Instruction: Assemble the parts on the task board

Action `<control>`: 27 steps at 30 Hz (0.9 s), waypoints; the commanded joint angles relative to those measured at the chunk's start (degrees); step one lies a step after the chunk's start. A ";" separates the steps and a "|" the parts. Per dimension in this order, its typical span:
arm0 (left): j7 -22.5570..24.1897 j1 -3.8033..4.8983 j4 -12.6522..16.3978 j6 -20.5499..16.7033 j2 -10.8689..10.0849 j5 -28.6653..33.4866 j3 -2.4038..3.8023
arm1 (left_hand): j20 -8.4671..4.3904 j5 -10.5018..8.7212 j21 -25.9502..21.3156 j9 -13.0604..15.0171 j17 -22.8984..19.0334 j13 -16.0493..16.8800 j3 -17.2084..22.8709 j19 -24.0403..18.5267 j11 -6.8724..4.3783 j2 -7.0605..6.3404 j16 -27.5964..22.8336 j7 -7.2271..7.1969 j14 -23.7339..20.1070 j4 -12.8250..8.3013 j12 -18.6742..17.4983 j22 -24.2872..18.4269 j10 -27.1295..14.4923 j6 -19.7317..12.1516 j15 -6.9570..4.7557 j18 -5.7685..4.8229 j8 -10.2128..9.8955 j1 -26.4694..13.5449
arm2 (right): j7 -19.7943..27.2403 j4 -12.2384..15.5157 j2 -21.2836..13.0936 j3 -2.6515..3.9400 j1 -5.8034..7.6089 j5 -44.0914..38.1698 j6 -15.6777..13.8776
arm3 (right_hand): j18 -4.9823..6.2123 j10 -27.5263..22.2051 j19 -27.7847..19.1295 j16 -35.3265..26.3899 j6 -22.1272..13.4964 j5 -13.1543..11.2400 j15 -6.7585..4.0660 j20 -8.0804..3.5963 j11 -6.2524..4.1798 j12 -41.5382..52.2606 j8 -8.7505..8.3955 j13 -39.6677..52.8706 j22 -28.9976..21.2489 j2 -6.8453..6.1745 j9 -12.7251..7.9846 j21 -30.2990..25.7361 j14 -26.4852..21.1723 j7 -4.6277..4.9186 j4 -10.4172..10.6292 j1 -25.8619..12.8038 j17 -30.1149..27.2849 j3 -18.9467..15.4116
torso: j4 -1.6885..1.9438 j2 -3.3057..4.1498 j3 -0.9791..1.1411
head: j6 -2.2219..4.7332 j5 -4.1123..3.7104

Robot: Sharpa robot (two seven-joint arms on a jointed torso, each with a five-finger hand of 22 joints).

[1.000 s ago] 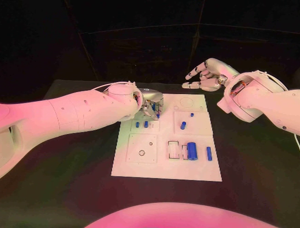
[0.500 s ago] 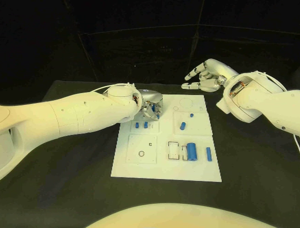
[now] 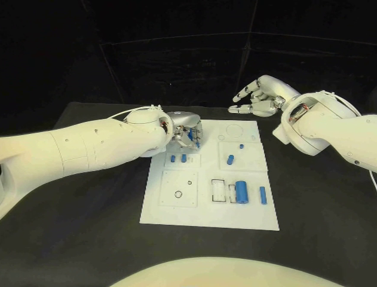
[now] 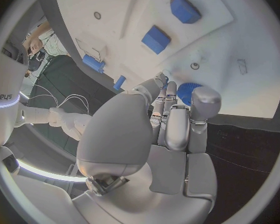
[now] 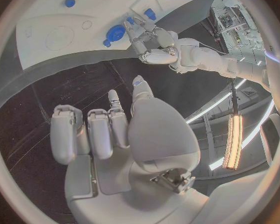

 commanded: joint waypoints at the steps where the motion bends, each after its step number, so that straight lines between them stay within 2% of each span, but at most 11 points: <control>1: 1.32 0.14 1.41 -2.36 -1.02 2.92 0.52 | -0.40 0.20 0.25 -0.06 -0.05 0.02 0.40 -0.06 0.10 -0.02 0.35 0.22 0.50 0.02 -0.33 0.10 0.22 0.19 -0.34 -0.84 -0.31 -0.53 | 0.53 -0.05 0.05 0.03 0.10 0.03 -0.11 | 0.48 0.08 -0.29 -0.17 -0.26 0.39 -0.30 -0.12 -0.28 -0.26 0.27 6.10 4.27 0.43 -0.08 -0.33 3.56 -0.02 0.11 0.11 3.39 -0.12 | 0.06 -0.01 0.00 | 0.06 0.16; 7: 1.22 0.14 4.30 -2.74 -4.19 3.53 1.28 | -0.38 0.20 0.28 -0.08 -0.08 0.03 0.56 -0.05 0.12 -0.15 0.36 0.24 0.50 -0.06 -0.46 0.14 0.26 0.21 -0.32 -0.85 -0.39 -0.67 | 0.58 -0.24 0.08 0.03 0.08 0.03 -0.06 | 0.48 0.08 -0.29 -0.17 -0.26 0.39 -0.30 -0.12 -0.28 -0.26 0.27 6.10 4.27 0.43 -0.08 -0.33 3.56 -0.02 0.11 0.11 3.39 -0.12 | 0.06 -0.01 0.01 | 0.08 0.44; 9: 1.20 0.14 4.78 -2.83 -5.08 3.97 1.35 | -0.37 0.20 0.43 -0.09 -0.04 0.04 0.74 0.02 0.13 -0.31 0.41 0.24 0.53 -0.16 -0.61 0.30 0.33 0.25 -0.31 -0.88 -0.47 -0.83 | 0.60 -0.28 0.08 0.03 0.08 0.03 -0.05 | 0.48 0.08 -0.29 -0.17 -0.26 0.39 -0.30 -0.12 -0.28 -0.26 0.27 6.10 4.27 0.43 -0.08 -0.33 3.56 -0.02 0.11 0.11 3.39 -0.12 | 0.04 0.03 0.02 | 0.20 0.69; 15: 0.67 0.12 6.01 -1.86 -8.21 5.24 1.46 | -0.36 0.20 0.44 -0.10 0.00 0.07 0.96 0.03 0.11 -0.47 0.47 0.24 0.57 -0.32 -0.73 0.33 0.47 0.36 -0.31 -0.87 -0.53 -0.92 | 0.60 -0.35 -0.03 0.03 0.06 0.03 0.00 | 0.48 0.08 -0.29 -0.17 -0.26 0.39 -0.30 -0.12 -0.28 -0.26 0.27 6.10 4.27 0.43 -0.08 -0.33 3.56 -0.02 0.11 0.11 3.39 -0.12 | -0.04 0.02 0.02 | 0.13 0.75; 20: 0.46 0.08 6.14 -1.10 -9.26 5.25 1.43 | -0.36 0.20 0.49 -0.11 -0.07 0.08 1.06 0.05 0.11 -0.61 0.45 0.23 0.57 -0.42 -0.81 0.39 0.53 0.39 -0.31 -0.88 -0.58 -0.99 | 0.60 -0.39 0.00 0.03 0.05 0.03 0.04 | 0.49 0.09 -0.31 -0.17 -0.26 0.40 -0.30 -0.13 -0.28 -0.26 0.27 6.10 4.25 0.50 -0.08 -0.34 3.56 -0.02 0.15 0.14 3.38 -0.14 | -0.04 0.05 0.04 | 0.08 0.93; 27: -0.16 -0.39 5.16 -0.10 -9.19 4.58 1.38 | -0.34 0.19 0.32 -0.15 -0.15 0.10 1.13 -0.03 0.16 -1.07 0.46 0.26 0.57 -0.56 -1.04 0.27 0.61 0.37 -0.28 -0.84 -0.75 -1.35 | 0.59 -0.43 0.07 0.03 0.04 0.03 0.10 | 0.49 0.09 -0.31 -0.17 -0.26 0.40 -0.30 -0.13 -0.28 -0.26 0.27 6.10 4.25 0.50 -0.08 -0.34 3.56 -0.02 0.15 0.14 3.38 -0.14 | -0.17 0.05 -0.01 | -0.01 1.17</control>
